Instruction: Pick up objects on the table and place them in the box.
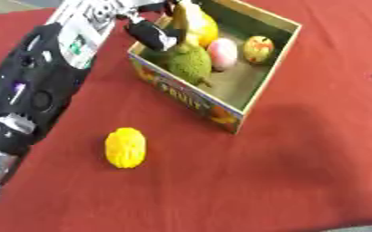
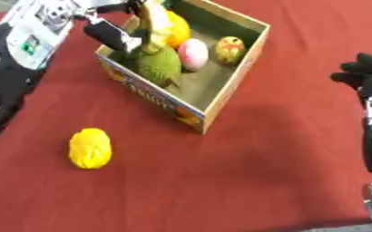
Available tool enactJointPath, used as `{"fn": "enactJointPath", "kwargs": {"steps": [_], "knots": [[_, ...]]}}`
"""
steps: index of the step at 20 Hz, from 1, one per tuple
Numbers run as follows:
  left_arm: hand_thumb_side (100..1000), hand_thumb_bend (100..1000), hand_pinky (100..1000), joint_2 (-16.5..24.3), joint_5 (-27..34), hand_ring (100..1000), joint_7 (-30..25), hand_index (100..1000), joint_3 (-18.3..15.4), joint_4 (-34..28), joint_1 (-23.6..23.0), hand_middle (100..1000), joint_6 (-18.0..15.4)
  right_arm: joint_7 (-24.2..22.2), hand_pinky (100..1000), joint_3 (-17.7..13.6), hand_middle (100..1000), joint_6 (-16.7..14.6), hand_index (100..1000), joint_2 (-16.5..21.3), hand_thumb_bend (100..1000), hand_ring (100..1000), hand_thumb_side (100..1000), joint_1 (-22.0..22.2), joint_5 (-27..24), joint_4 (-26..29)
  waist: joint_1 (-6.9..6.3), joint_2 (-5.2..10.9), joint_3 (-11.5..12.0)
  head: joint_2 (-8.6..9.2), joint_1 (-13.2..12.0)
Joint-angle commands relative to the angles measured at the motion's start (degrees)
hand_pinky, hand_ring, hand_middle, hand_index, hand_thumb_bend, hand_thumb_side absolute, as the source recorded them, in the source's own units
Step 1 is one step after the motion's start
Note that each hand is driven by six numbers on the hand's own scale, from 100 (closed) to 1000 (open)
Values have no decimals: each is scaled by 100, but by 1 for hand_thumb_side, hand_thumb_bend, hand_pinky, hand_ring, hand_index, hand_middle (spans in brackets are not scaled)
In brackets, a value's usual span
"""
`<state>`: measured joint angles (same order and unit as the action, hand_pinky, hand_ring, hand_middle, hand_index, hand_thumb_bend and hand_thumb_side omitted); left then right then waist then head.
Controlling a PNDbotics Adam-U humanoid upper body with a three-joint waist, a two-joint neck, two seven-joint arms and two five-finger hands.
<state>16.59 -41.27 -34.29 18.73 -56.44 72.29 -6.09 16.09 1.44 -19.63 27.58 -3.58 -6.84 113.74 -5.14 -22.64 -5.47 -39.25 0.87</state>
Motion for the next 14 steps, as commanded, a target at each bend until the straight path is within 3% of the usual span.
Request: {"fn": "enactJointPath", "kwargs": {"steps": [1,7,11,12,14], "knots": [[206,246,892,35,-76,865,1,986,-106,-41,101,852,-83,-21,848,-36,692,-1,819,133,100,703,717,-35,-49,85,37,132,10,12,-3],[154,224,893,86,235,860,18,977,-130,-281,65,846,-3,-19,848,-56,692,13,819,127,100,703,716,6,-80,85,56,207,63,-49,23],[211,273,901,148,446,872,17,979,-104,-519,51,854,91,-24,848,-64,692,14,819,142,100,703,715,37,-103,85,74,268,119,-101,50],[283,353,908,161,493,893,15,1000,-106,-573,49,868,111,-25,847,-66,692,13,819,146,100,703,714,45,-109,85,80,284,130,-111,55],[316,401,913,185,536,911,12,1000,-105,-643,47,877,141,-30,847,-70,692,11,818,154,100,703,713,53,-120,85,88,306,139,-121,60]]}}
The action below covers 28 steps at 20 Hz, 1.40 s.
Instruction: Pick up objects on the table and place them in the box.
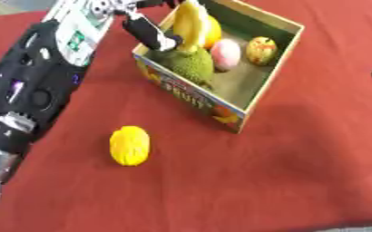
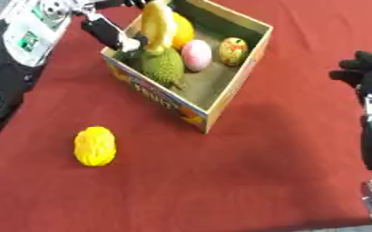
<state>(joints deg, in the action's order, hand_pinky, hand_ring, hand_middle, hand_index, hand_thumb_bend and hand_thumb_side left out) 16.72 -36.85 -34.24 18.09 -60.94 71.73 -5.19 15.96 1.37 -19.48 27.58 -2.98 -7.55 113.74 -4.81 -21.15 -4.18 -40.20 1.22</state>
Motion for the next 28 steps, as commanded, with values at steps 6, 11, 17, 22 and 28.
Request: {"fn": "enactJointPath", "kwargs": {"steps": [6,11,17,22,28], "knots": [[186,298,896,267,82,892,106,967,-10,-326,41,851,109,-16,847,-83,690,-10,818,155,100,701,713,36,-67,85,68,210,41,-71,81],[122,273,877,584,359,868,143,908,167,-835,-127,818,163,8,847,-116,689,-22,818,181,100,701,711,102,-46,85,69,263,147,-160,207],[209,243,864,1430,928,839,101,894,592,-2312,-745,797,465,90,846,-170,689,-46,818,196,100,701,709,221,41,85,66,331,332,-240,332],[222,233,864,2312,1340,839,83,878,933,-3636,-1532,798,777,130,846,-171,688,-40,817,183,100,700,703,238,83,85,69,318,429,-229,337],[283,235,872,2844,1561,849,-352,892,1044,-4746,-2085,817,1073,145,845,-160,687,-19,817,131,100,699,702,224,112,85,98,261,492,-178,315]]}}
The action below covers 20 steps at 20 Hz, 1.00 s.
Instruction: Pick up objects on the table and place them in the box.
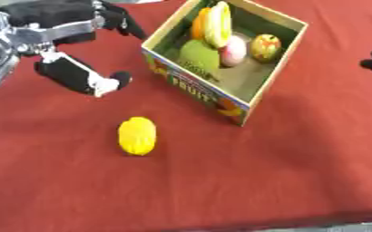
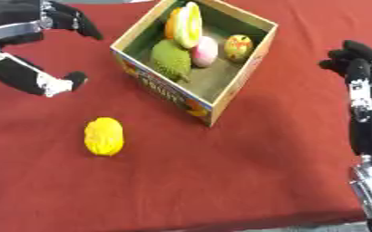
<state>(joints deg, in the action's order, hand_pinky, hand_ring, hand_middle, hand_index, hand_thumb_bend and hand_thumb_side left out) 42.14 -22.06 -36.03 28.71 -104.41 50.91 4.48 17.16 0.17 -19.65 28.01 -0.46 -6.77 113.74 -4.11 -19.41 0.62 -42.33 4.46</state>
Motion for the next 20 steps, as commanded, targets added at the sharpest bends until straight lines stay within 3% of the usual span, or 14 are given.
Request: {"fn": "enactJointPath", "kwargs": {"steps": [1,6,9,17,20], "knots": [[292,231,872,327,103,848,-255,895,-10,-491,-60,817,151,27,845,-37,687,2,817,78,100,698,702,-32,37,85,34,75,21,47,-15],[280,243,872,356,79,848,-626,914,109,-551,-270,822,283,34,844,-23,686,9,816,47,100,698,703,-60,54,85,49,24,20,90,-48],[100,251,872,271,-22,851,-869,931,229,-430,-331,831,214,42,844,-14,686,13,816,22,100,697,704,-81,54,85,59,-9,7,106,-57],[100,291,869,-68,-284,848,-1233,901,437,53,-250,817,20,44,843,6,689,39,816,-33,100,696,701,-108,46,85,90,-53,-13,138,-102],[100,259,870,-205,-375,847,-1240,902,500,272,-247,816,-18,40,842,18,688,48,815,-52,100,695,708,-126,41,85,105,-74,-24,153,-110]]}}
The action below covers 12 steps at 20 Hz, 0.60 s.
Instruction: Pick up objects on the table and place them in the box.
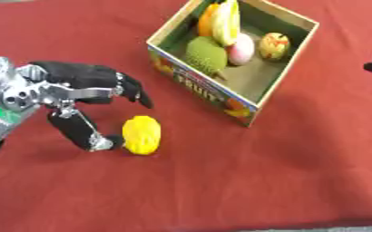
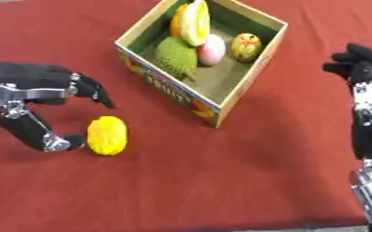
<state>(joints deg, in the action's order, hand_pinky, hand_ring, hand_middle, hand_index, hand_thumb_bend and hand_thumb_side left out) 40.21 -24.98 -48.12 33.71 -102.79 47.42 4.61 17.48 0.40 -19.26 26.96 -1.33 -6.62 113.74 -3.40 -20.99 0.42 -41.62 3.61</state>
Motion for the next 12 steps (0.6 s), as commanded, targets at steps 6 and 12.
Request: {"fn": "enactJointPath", "kwargs": {"steps": [6,12], "knots": [[100,225,866,-283,-337,846,55,893,102,595,107,811,-174,5,842,15,687,19,815,-5,100,694,711,-69,33,85,76,15,-39,109,-42],[100,109,839,-480,-782,813,208,826,197,1116,73,770,-522,18,841,30,686,-8,815,-64,100,693,711,-79,57,85,106,-31,-60,124,-65]]}}
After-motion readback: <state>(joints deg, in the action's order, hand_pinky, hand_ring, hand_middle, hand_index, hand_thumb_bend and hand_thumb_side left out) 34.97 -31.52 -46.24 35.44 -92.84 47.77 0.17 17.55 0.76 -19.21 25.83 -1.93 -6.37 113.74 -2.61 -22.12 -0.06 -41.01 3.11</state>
